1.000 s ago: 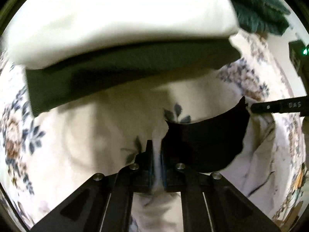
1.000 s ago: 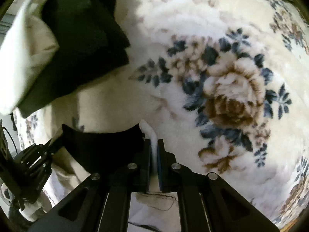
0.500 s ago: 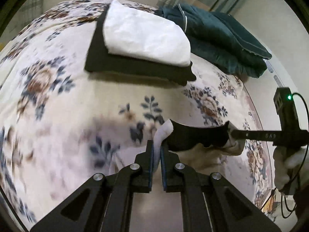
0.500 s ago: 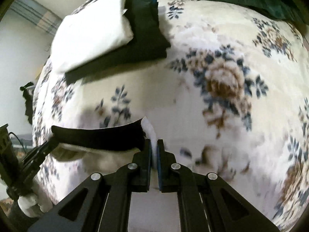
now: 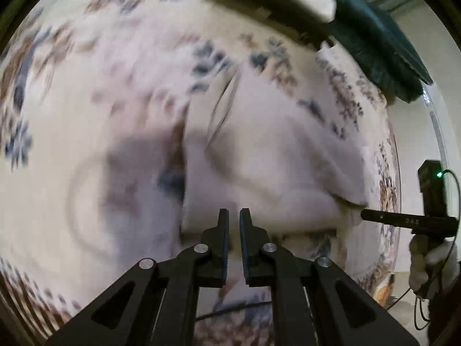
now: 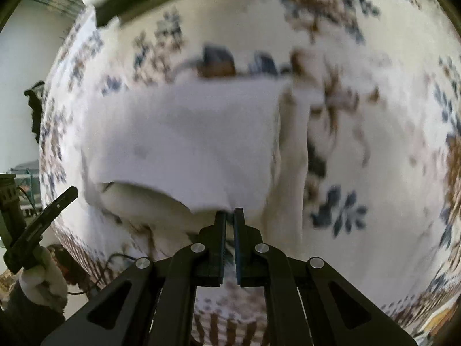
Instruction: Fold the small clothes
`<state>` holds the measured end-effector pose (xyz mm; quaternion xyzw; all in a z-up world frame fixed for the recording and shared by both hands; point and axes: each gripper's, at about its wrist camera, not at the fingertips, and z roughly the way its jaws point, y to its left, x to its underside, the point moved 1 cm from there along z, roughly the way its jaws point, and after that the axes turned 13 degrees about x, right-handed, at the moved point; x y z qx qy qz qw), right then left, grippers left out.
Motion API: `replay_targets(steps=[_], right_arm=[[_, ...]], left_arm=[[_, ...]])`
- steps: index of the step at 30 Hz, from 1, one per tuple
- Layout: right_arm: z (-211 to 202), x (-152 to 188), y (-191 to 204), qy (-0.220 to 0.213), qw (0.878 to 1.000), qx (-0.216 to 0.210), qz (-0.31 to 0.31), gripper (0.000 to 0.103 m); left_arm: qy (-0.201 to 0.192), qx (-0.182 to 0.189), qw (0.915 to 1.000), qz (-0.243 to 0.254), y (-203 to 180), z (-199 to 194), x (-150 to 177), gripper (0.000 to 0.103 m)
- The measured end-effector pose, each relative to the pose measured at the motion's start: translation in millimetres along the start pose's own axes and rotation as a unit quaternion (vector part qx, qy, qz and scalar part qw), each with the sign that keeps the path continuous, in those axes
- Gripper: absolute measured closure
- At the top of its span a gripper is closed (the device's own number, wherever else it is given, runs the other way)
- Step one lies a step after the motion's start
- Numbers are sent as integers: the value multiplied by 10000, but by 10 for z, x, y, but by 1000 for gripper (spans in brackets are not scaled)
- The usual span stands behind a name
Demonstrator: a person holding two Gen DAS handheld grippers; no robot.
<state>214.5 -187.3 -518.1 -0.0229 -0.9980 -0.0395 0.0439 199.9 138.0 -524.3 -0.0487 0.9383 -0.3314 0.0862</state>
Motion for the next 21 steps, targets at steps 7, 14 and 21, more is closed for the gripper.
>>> replay_targets(steps=[7,14,21], right_arm=[[102,124,-415,410,9961,-455,631,85],[391,152,-880,620,9319,-2141,2861,49],[537,215,-827,414,9129,-2193,3418,94]], left_arm=[[-269,442,9943,-932,230,-170,-159,52],[-431,1044,9840,-1374,256,295,-716,50],[-875,917,9861,-1074,81,-10,-677,98]])
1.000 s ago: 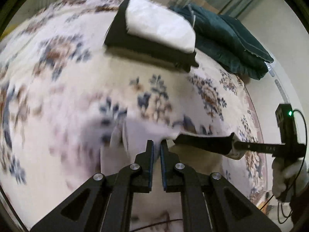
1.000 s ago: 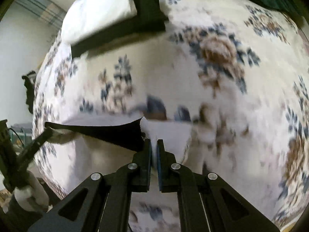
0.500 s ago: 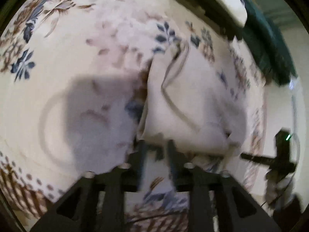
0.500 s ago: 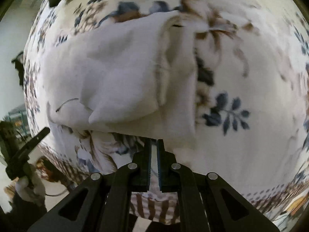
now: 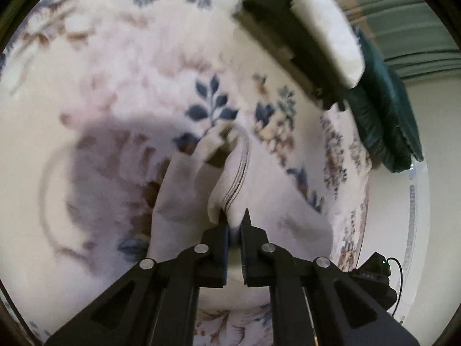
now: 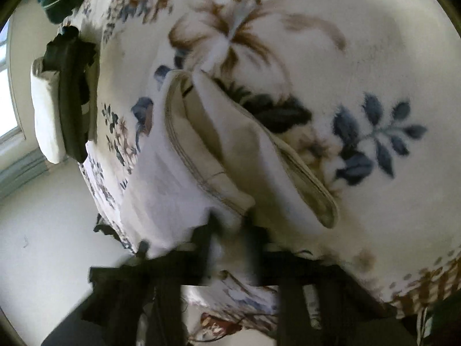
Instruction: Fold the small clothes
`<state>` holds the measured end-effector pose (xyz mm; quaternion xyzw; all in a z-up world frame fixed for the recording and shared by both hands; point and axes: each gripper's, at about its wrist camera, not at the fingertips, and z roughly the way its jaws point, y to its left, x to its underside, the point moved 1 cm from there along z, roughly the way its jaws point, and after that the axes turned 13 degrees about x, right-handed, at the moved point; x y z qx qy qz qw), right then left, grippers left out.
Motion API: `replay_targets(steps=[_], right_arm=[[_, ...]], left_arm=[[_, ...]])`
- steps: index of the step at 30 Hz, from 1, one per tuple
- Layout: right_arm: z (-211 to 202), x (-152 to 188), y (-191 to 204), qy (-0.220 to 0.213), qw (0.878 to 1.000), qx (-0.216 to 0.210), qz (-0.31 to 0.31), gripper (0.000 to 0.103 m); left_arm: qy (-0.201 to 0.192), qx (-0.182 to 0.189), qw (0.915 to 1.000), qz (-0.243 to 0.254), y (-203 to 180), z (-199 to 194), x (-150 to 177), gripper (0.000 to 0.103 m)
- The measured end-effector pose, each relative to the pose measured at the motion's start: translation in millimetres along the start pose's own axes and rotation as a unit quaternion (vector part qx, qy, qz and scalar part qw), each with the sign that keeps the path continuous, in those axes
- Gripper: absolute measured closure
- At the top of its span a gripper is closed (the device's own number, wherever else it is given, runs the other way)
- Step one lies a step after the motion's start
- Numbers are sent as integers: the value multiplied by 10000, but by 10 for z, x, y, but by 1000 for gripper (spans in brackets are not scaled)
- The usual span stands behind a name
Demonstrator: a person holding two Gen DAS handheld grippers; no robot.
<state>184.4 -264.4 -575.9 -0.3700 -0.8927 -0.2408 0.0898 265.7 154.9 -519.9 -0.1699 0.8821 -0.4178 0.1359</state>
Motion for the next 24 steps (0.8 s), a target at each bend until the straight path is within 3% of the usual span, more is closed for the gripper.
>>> replay_targets(steps=[5,9,12,15,18,20,22,24], right_arm=[[-290,-12,213,-317,9987,10,-406,96],[-361,60,171,-180,9971,367,-647,96],[-294,122,43,14,9947,685,-772,96],[-189,173,-98,187,9873,1268,-940,96],[-174,166,-125,313,9818,1488,-1141,94],[-268,124,-92,201,9837,1365,-1152,87],[-435,51,-39,-106,9873,1095,-1143,66],[-562,-58,49,-392,9904,741,-1099,59]], left_arm=[[-29,107,9999,99,-114,-299,133,98],[220,-149,9996,114,-53,-244,371,98],[448,-219,9985,-216,219,-133,583,98],[658,-251,9956,-619,442,-74,668,92],[594,-397,9946,-756,474,-210,612,73],[392,-399,9964,-632,407,-327,511,66],[163,-453,9980,-416,318,-410,333,57],[62,-428,9988,-220,254,-390,136,56]])
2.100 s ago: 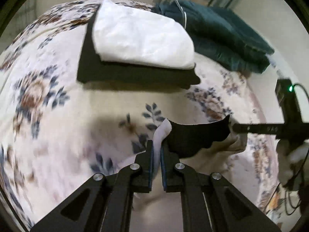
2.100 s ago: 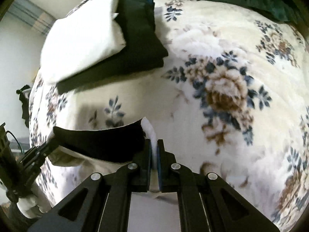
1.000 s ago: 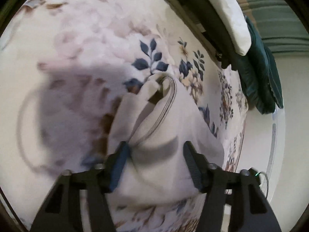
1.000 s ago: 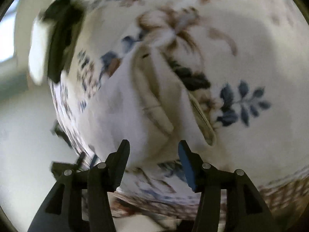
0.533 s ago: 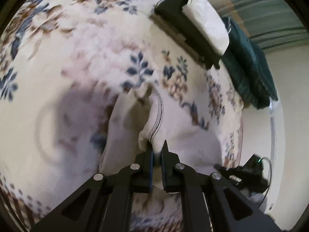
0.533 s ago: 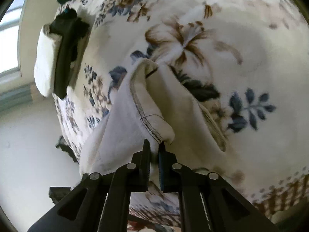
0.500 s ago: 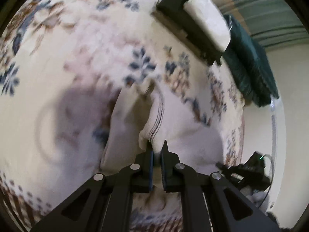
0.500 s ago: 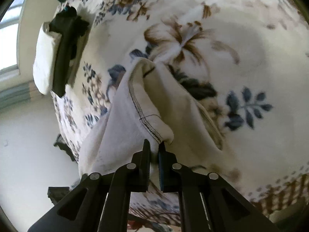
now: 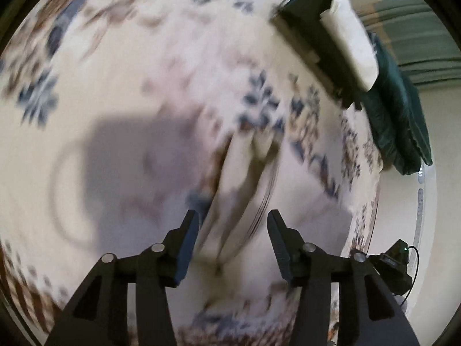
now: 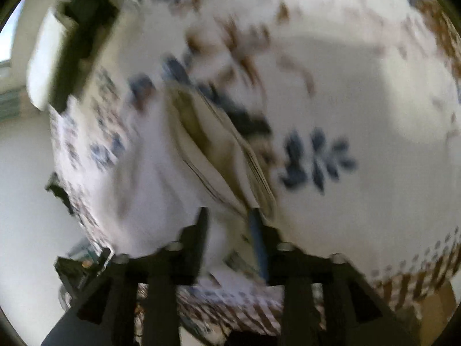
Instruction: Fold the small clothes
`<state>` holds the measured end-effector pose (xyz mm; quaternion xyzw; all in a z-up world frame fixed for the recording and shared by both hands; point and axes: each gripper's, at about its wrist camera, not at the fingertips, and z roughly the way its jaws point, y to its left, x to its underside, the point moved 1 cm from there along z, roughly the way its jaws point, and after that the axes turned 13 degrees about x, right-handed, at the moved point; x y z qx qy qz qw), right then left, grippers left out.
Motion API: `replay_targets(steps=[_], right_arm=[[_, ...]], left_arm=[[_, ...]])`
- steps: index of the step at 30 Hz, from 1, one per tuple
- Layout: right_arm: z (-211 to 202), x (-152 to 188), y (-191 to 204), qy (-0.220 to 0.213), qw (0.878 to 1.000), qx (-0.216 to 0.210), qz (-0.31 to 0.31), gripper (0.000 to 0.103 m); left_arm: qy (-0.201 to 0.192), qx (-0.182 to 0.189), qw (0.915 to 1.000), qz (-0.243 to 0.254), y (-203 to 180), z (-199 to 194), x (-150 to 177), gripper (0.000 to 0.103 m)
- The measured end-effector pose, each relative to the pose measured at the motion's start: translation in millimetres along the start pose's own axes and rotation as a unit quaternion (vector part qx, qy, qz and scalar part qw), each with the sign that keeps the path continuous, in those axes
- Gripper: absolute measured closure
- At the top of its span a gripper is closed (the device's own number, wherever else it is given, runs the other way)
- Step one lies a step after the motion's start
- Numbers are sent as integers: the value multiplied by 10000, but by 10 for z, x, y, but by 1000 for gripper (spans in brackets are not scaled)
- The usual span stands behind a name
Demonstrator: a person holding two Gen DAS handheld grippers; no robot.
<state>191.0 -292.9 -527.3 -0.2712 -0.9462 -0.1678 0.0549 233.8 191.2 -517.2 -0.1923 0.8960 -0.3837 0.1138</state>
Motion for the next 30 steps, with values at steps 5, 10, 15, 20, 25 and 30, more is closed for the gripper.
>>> replay_targets(steps=[5,10,15,20,25,30], right_arm=[[16,-429,242,-288,9975,-604,217,59],[189,-706,411,-423,9985,-208,286,76],[198,-735,569,-755,9970,103,-169,96],[224,-820,487,-1014,9938,447,-66,98],[373,-908,549,-786,9947,643,-185,98],[175,-848,434,-486,9988,-34,80,72]], left_arm=[[313,48,9987,409,-182,479,-438,56],[574,-485,9909,1121,-349,923,-597,77],[534,-594,9860,1462,-384,921,-558,94],[558,-749,9852,1435,-310,962,-573,94],[587,-788,9847,1442,-367,977,-554,93],[737,-1226,9775,1548,-516,858,-437,69]])
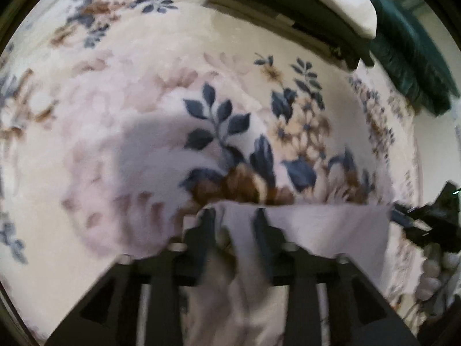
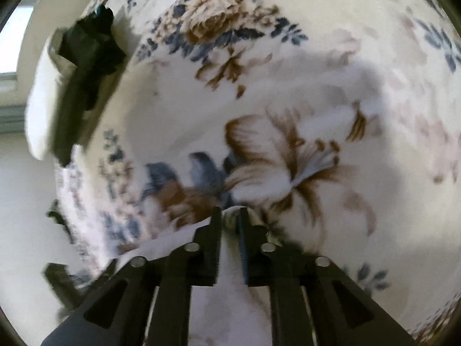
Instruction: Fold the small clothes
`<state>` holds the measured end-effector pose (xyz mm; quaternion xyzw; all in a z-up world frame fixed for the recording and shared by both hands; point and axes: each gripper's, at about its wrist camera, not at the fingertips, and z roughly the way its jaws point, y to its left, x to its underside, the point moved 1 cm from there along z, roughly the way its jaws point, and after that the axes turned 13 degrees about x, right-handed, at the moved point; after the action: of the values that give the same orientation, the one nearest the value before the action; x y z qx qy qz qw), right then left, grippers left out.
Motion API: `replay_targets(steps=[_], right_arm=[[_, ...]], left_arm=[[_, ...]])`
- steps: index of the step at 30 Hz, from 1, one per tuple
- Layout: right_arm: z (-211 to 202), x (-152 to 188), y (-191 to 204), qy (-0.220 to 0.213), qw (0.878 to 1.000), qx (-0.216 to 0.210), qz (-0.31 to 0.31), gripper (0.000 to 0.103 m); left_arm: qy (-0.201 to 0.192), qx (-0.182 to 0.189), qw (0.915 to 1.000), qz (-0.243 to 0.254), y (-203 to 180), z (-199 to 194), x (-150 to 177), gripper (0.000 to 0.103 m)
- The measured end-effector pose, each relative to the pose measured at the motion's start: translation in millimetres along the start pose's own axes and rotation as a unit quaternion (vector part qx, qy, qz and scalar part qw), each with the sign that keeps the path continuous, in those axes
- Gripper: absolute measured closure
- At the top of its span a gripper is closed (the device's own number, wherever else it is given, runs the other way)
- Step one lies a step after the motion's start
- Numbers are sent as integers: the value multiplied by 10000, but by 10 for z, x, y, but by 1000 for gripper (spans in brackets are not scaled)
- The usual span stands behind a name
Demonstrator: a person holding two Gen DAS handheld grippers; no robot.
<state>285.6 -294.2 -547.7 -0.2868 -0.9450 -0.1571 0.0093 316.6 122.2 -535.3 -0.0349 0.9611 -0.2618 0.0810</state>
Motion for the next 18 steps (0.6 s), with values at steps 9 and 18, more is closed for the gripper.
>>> replay_targets(steps=[9,18], right_arm=[[143,450,-144,498,9981,-232,-284,69],[88,505,-298,-167,9997,123,99,98]], left_arm=[[-164,139,9997,-88,-9,-33,348,88],[-289,459,9973,-488,178,8,263,98]])
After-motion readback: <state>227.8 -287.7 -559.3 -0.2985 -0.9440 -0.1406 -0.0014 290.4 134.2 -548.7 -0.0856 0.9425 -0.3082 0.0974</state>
